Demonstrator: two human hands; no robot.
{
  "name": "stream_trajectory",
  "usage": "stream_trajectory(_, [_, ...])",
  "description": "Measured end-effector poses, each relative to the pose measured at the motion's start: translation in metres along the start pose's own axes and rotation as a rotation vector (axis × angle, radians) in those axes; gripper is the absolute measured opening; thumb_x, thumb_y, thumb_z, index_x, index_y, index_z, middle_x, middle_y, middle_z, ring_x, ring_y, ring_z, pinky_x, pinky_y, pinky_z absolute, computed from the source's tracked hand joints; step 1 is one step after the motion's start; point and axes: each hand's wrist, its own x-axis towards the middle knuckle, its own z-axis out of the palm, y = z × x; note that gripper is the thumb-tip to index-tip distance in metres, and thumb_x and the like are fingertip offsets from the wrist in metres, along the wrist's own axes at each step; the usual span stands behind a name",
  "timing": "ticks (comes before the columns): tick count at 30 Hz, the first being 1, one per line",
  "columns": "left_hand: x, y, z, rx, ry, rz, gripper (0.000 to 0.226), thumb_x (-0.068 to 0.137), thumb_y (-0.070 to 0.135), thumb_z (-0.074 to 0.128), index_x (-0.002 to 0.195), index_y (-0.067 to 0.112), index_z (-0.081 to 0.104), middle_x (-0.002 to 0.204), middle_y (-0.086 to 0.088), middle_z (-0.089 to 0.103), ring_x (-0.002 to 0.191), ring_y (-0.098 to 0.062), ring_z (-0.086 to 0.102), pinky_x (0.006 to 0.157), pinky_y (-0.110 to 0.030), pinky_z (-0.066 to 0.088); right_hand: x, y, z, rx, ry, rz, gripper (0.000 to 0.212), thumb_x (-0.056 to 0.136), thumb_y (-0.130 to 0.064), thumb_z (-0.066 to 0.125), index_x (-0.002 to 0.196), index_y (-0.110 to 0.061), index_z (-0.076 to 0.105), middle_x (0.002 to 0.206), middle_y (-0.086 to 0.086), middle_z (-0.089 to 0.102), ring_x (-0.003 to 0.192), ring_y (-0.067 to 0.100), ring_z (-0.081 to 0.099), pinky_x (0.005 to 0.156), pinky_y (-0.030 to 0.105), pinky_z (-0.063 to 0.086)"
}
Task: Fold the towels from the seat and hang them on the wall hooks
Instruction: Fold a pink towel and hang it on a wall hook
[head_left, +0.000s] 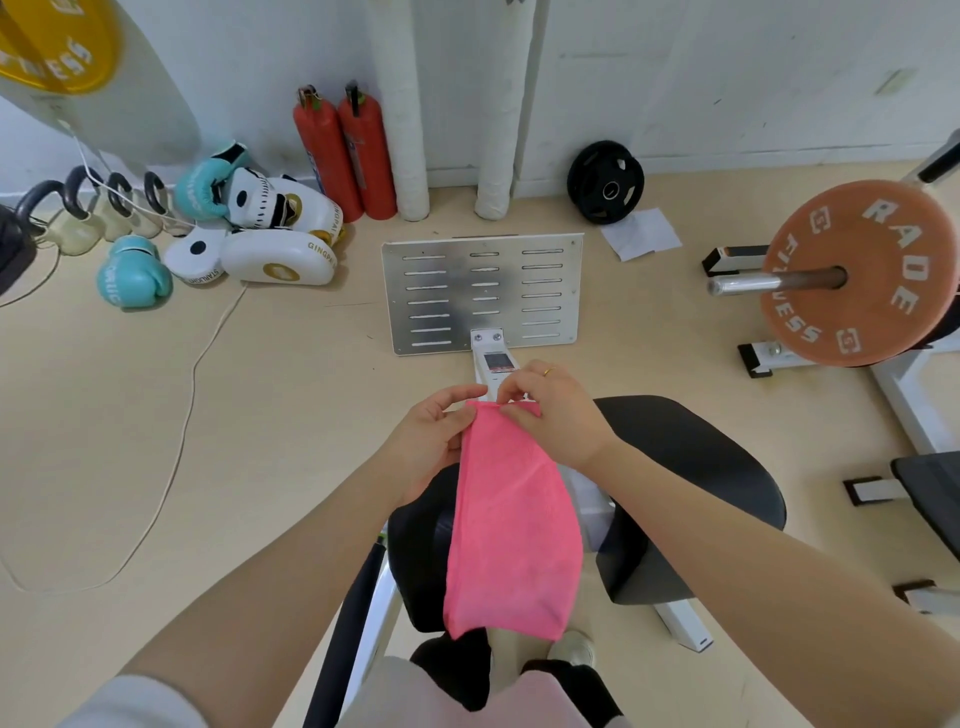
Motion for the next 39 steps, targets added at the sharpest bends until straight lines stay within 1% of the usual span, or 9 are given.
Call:
stream_trajectory(6, [0.006,0.001,0.001,0.039,0.075,-0.02,0.022,0.095,0.008,0.046,0.111,0.014,0.06,0.066,0.003,0.064,0.054,-0.006,0.054,0.058,-0.02,0.051,-0.006,-0.006,-0.008,0.092,-0.022,-0.025,0.01,0.08,-0.03,0.046,0.082,-0.029,0.056,0.087,-0.021,0.052,0.098,0.011,0.044,0.095,0.03,0.031])
stream_trajectory(11, [0.009,0.0,0.004,0.018,0.052,-0.019,0.018,0.095,0.013,0.05,0.105,0.011,0.064,0.082,-0.004,0.067,0.068,-0.012,0.06,0.068,-0.023,0.053,0.002,-0.013,0.004,0.013,-0.068,0.026,0.008,0.091,-0.029,0.051,0.089,-0.023,0.056,0.085,-0.005,0.06,0.093,0.015,0.047,0.102,0.034,0.027])
stream_trajectory(15, [0.007,0.002,0.005,-0.103,-0.014,-0.031,0.023,0.097,0.015,0.043,0.105,0.008,0.064,0.083,-0.004,0.069,0.07,-0.013,0.061,0.064,-0.021,0.053,0.004,-0.018,0.014,-0.06,0.064,0.093,0.012,0.092,-0.03,0.052,0.094,-0.02,0.059,0.085,-0.011,0.054,0.095,0.014,0.048,0.1,0.032,0.025])
stream_trajectory(18, [0.006,0.005,0.007,-0.165,-0.04,-0.048,0.029,0.099,0.025,0.038,0.104,0.012,0.063,0.078,-0.003,0.067,0.064,-0.011,0.058,0.059,-0.02,0.051,0.005,-0.019,0.016,-0.017,0.112,0.095,0.012,0.09,-0.025,0.057,0.094,-0.014,0.06,0.095,-0.006,0.049,0.094,0.017,0.05,0.089,0.032,0.038])
stream_trajectory(21, [0.006,0.003,0.005,-0.059,-0.047,0.011,0.019,0.093,0.013,0.051,0.107,0.016,0.063,0.084,-0.003,0.069,0.072,-0.011,0.063,0.068,-0.022,0.055,0.006,-0.015,0.01,0.016,0.084,0.141,0.017,0.089,-0.026,0.058,0.1,-0.014,0.056,0.106,0.001,0.05,0.089,0.019,0.052,0.081,0.035,0.046])
stream_trajectory(26, [0.009,0.005,0.004,-0.046,-0.065,0.004,0.024,0.091,0.0,0.051,0.108,0.014,0.06,0.08,0.0,0.073,0.072,-0.009,0.067,0.068,-0.02,0.055,0.009,-0.004,-0.001,0.137,-0.082,0.293,0.023,0.084,-0.038,0.064,0.086,-0.018,0.054,0.073,-0.007,0.053,0.076,0.014,0.052,0.076,0.033,0.048])
stream_trajectory(32, [0.012,0.004,0.003,0.0,-0.045,0.001,0.026,0.093,0.001,0.048,0.114,0.014,0.058,0.09,-0.005,0.07,0.079,-0.013,0.066,0.076,-0.023,0.055,0.009,0.001,-0.003,0.278,-0.081,0.159,0.02,0.084,-0.01,0.062,0.087,-0.028,0.055,0.086,-0.013,0.062,0.06,-0.001,0.046,0.074,0.019,0.039])
stream_trajectory(35, [0.011,0.006,0.003,0.015,-0.055,0.007,0.026,0.091,0.001,0.051,0.112,0.014,0.059,0.089,-0.004,0.071,0.08,-0.012,0.067,0.077,-0.024,0.055,0.01,-0.001,-0.003,0.305,-0.09,0.099,0.016,0.085,-0.002,0.058,0.09,-0.017,0.061,0.088,-0.008,0.06,0.062,-0.015,0.049,0.065,0.006,0.035])
stream_trajectory(39, [0.01,0.009,0.005,0.11,-0.008,0.039,0.022,0.091,0.0,0.052,0.1,0.017,0.063,0.076,0.002,0.071,0.071,-0.01,0.064,0.074,-0.024,0.054,0.013,0.001,0.0,0.211,-0.082,0.048,0.01,0.088,-0.012,0.059,0.098,-0.012,0.058,0.092,-0.007,0.054,0.073,-0.007,0.049,0.07,0.008,0.036])
